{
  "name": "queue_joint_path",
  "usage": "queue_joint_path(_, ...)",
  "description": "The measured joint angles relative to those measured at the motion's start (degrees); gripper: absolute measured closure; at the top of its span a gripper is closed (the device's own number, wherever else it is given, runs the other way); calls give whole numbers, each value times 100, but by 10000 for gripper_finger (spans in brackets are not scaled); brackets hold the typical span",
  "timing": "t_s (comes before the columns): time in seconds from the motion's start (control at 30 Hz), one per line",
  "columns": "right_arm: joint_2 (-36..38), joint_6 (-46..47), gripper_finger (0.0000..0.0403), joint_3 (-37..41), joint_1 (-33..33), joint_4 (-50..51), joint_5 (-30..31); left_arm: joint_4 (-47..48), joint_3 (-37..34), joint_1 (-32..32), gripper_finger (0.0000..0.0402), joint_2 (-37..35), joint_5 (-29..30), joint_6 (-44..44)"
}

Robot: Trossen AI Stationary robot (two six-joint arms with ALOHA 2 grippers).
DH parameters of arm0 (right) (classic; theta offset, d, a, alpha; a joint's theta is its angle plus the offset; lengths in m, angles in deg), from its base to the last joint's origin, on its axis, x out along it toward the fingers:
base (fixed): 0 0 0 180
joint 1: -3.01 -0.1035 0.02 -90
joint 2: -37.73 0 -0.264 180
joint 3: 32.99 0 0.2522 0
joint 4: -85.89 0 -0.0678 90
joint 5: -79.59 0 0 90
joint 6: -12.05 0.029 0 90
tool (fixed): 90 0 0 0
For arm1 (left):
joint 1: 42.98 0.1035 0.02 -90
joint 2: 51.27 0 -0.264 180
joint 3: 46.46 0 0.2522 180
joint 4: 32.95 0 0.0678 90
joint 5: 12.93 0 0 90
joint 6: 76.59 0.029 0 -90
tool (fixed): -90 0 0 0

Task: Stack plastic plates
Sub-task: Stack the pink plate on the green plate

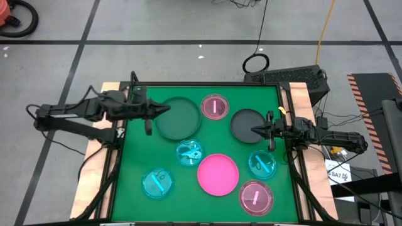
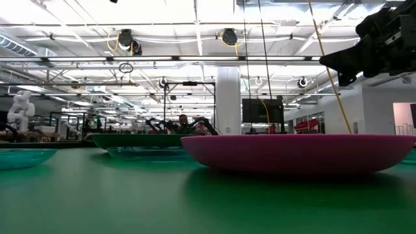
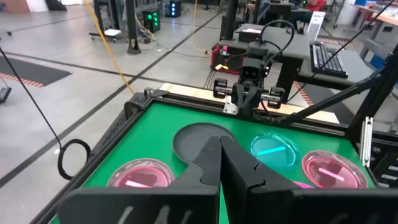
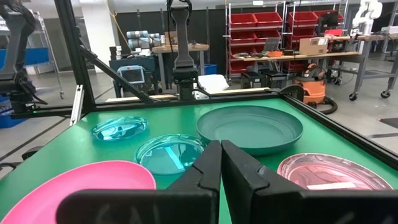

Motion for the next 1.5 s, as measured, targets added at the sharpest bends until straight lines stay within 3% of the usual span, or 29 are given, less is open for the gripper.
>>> queue_joint_path(0.4,0,22,394,1,0,-10,-1,-40,797,0,400,929,2,-4)
queue_joint_path(0.67,-2,20,394,0,0,-238,175,-147,926,36,400,1259,2,13)
queue_joint_path(0.8,0,667,394,-133,0,-437,143,-241,928,252,400,1304,4,-179)
queue_joint_path(0.9,-80,811,394,-296,4,-391,495,-250,928,454,400,1320,10,-526)
queue_joint_path(1.17,-949,1064,401,-1657,8,421,590,-117,928,798,400,1330,-21,-855)
queue_joint_path(1.5,-3273,1294,402,-4713,4,3080,585,173,928,881,400,1328,-32,-836)
